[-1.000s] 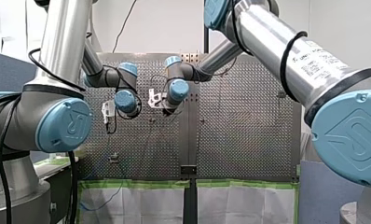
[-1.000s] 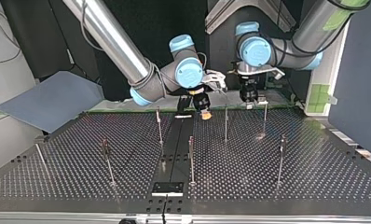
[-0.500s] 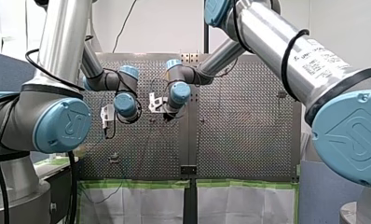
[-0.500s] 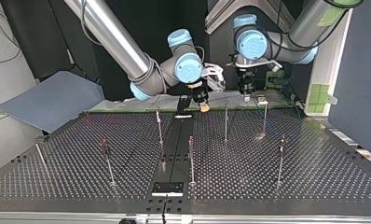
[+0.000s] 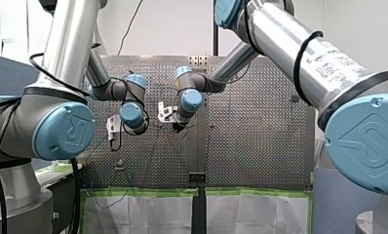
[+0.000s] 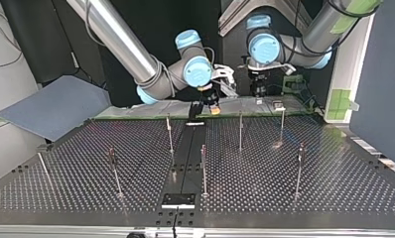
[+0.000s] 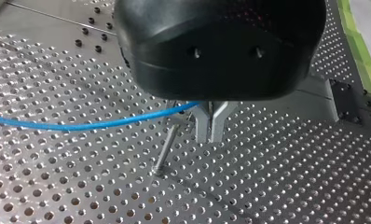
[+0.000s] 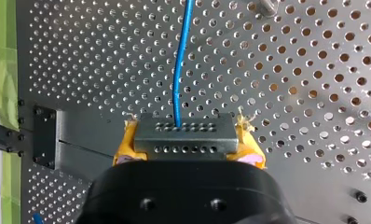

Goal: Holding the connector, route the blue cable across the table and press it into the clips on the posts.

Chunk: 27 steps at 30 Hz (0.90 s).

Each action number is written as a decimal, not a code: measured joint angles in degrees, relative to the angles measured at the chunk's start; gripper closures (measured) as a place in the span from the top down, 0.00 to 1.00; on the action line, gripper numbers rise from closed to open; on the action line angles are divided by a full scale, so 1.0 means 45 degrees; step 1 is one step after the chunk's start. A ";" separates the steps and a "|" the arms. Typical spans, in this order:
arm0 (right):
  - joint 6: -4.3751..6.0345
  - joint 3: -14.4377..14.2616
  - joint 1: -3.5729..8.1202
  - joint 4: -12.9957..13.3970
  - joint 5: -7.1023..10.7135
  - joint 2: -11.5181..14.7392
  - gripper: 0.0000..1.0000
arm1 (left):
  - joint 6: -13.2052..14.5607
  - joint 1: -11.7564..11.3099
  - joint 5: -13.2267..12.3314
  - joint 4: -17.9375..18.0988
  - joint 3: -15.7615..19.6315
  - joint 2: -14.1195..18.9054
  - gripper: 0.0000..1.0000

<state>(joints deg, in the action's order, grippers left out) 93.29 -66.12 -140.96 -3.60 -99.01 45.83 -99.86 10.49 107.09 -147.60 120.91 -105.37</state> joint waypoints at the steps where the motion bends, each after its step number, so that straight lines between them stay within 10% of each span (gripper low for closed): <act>1: 0.0010 0.0000 0.0020 0.0001 0.0037 0.0001 0.00 | -0.0016 -0.0054 -0.0075 0.0066 -0.0056 -0.0043 0.00; 27: 0.0352 0.0120 0.0742 0.0350 0.0538 0.0003 0.00 | -0.0448 -0.0942 -0.1738 0.0784 -0.2168 -0.2028 0.00</act>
<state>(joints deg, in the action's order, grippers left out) 94.88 -65.58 -137.62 -2.02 -96.59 45.85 -101.88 6.25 99.27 -144.08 111.15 -114.50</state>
